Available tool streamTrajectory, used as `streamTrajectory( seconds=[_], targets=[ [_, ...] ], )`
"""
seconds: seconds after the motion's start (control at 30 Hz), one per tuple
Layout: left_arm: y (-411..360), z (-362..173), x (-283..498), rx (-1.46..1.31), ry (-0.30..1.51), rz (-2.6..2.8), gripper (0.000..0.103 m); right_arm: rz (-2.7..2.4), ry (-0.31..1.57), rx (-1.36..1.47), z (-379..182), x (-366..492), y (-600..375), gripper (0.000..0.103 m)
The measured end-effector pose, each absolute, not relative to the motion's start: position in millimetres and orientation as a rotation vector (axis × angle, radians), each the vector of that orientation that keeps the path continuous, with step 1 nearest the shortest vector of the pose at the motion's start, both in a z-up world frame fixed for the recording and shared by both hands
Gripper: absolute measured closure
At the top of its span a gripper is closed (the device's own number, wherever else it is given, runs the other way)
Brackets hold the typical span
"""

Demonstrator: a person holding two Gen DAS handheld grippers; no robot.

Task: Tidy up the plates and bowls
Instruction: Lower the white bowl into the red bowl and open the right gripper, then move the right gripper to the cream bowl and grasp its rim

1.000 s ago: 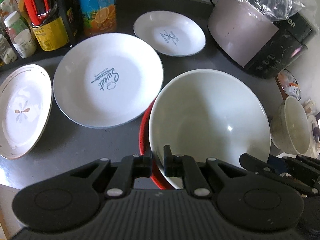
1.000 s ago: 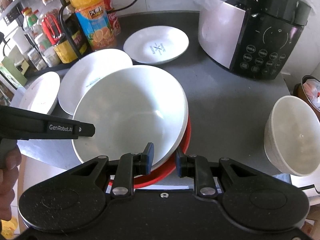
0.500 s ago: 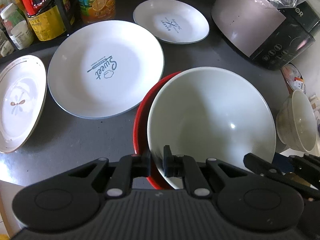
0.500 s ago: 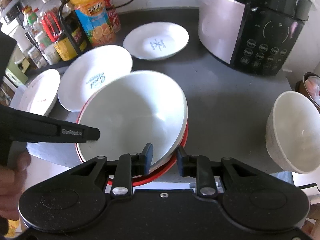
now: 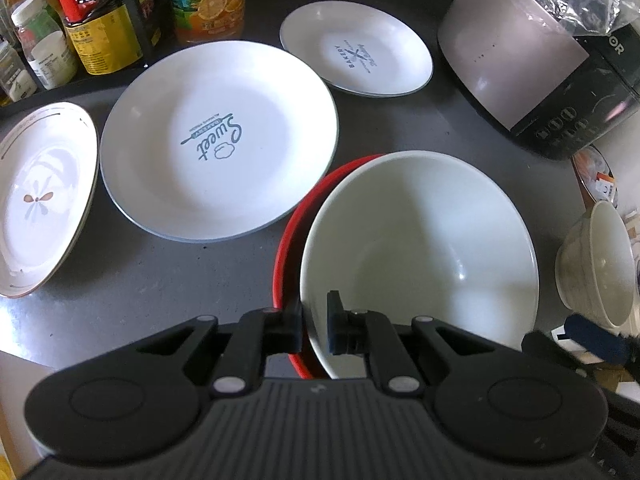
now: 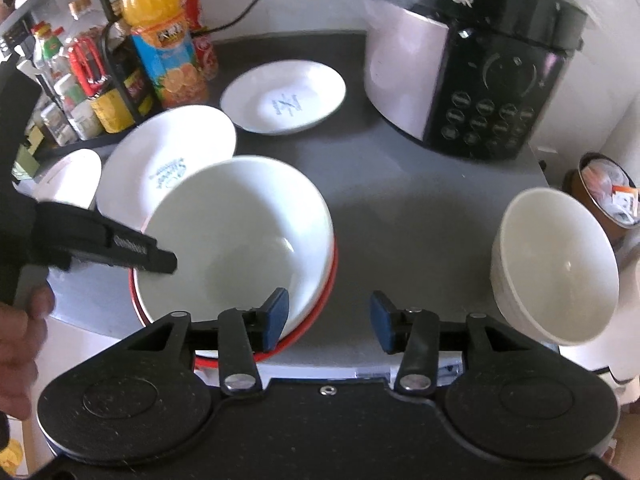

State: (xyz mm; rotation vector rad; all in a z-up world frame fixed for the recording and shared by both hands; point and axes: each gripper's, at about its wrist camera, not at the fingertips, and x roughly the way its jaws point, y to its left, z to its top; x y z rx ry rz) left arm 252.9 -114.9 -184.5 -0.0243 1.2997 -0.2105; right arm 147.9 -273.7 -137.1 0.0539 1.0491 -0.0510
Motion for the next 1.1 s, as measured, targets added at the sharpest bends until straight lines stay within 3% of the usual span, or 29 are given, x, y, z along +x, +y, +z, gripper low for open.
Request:
streamTrajectory(
  seconds=[0.13, 0.23, 0.3, 0.53, 0.7, 0.77, 0.83, 1.1],
  targets=[
    [-121.8, -185.6, 254.9, -0.018, 1.29, -0.219, 0.094, -0.053, 1.087, 0.108, -148.6, 147.4, -282.3, 0.06],
    [-129.7, -186.3, 257.8, -0.006, 1.285, -0.225, 0.094, -0.021, 1.099, 0.163, -153.2, 147.7, -287.7, 0.075],
    [-135.7, -186.3, 259.3, -0.004, 1.284, -0.234, 0.094, -0.023, 1.091, 0.163, -152.4, 148.5, -289.3, 0.079],
    [-149.6, -177.7, 266.9, 0.031, 1.265, -0.212, 0.093, -0.027, 1.037, 0.232, -144.0, 149.3, -316.0, 0.077],
    [-160.1, -166.7, 269.1, 0.083, 1.269, -0.188, 0.08, -0.004, 1.02, 0.279, -137.4, 146.0, -339.4, 0.065],
    [-164.9, -158.0, 265.7, 0.111, 1.213, -0.178, 0.051, 0.014, 1.013, 0.285, -135.4, 144.8, -347.3, 0.063],
    [-171.3, -152.2, 262.9, 0.154, 1.163, -0.164, 0.041, 0.02, 1.009, 0.287, -135.1, 143.9, -354.2, 0.063],
    [-201.4, -127.9, 270.3, 0.165, 1.12, -0.19, 0.038, -0.015, 0.99, 0.334, -129.4, 135.5, -389.6, 0.058]
  ],
)
